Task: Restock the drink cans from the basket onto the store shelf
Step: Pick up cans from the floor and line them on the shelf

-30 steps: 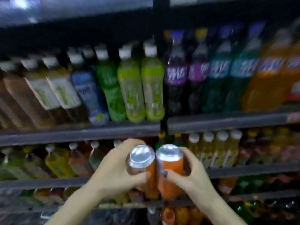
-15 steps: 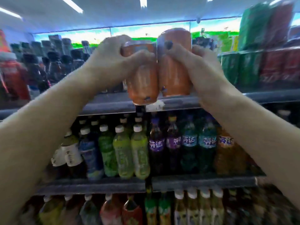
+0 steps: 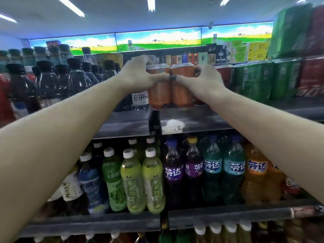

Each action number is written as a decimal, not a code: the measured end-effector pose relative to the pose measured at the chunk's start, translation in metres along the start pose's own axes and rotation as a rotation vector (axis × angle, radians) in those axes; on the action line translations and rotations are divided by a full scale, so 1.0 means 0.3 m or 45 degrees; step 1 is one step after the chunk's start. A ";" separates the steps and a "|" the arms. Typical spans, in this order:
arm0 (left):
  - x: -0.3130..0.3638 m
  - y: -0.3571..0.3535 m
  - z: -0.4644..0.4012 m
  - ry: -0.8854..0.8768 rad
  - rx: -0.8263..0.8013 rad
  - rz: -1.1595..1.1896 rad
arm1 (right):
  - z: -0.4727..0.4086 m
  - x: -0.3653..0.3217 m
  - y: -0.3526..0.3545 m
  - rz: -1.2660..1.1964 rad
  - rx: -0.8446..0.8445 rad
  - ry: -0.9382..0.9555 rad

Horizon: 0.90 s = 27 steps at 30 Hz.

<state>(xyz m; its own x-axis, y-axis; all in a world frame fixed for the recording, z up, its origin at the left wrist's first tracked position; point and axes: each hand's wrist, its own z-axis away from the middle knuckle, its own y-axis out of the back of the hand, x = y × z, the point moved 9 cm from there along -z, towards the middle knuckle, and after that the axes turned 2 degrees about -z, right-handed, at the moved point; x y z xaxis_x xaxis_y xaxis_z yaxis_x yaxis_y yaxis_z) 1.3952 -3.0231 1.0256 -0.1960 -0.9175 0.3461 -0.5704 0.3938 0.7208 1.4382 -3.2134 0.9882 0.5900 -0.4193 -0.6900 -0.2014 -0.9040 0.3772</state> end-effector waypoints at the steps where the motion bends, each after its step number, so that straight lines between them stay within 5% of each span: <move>1: -0.010 -0.018 -0.008 0.006 -0.004 -0.019 | -0.007 0.015 -0.007 0.031 -0.005 -0.005; 8: -0.032 -0.063 0.014 0.046 0.062 -0.006 | 0.002 -0.001 0.004 0.314 0.076 0.108; 12: 0.006 -0.055 0.084 -0.086 0.170 -0.251 | 0.070 -0.013 0.015 0.349 0.114 0.153; 18: 0.059 -0.079 0.139 -0.255 0.203 -0.482 | 0.077 -0.030 -0.002 0.350 0.001 0.204; 27: 0.024 -0.134 0.068 -0.149 0.089 -0.582 | 0.026 -0.019 -0.087 0.449 -0.215 0.198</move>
<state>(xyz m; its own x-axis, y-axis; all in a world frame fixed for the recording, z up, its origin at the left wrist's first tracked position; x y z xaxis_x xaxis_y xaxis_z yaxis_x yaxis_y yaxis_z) 1.4004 -3.0467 0.9869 0.0015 -0.9975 -0.0700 -0.6705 -0.0529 0.7400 1.4340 -3.1883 0.9774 0.6212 -0.6716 -0.4039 -0.2887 -0.6752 0.6788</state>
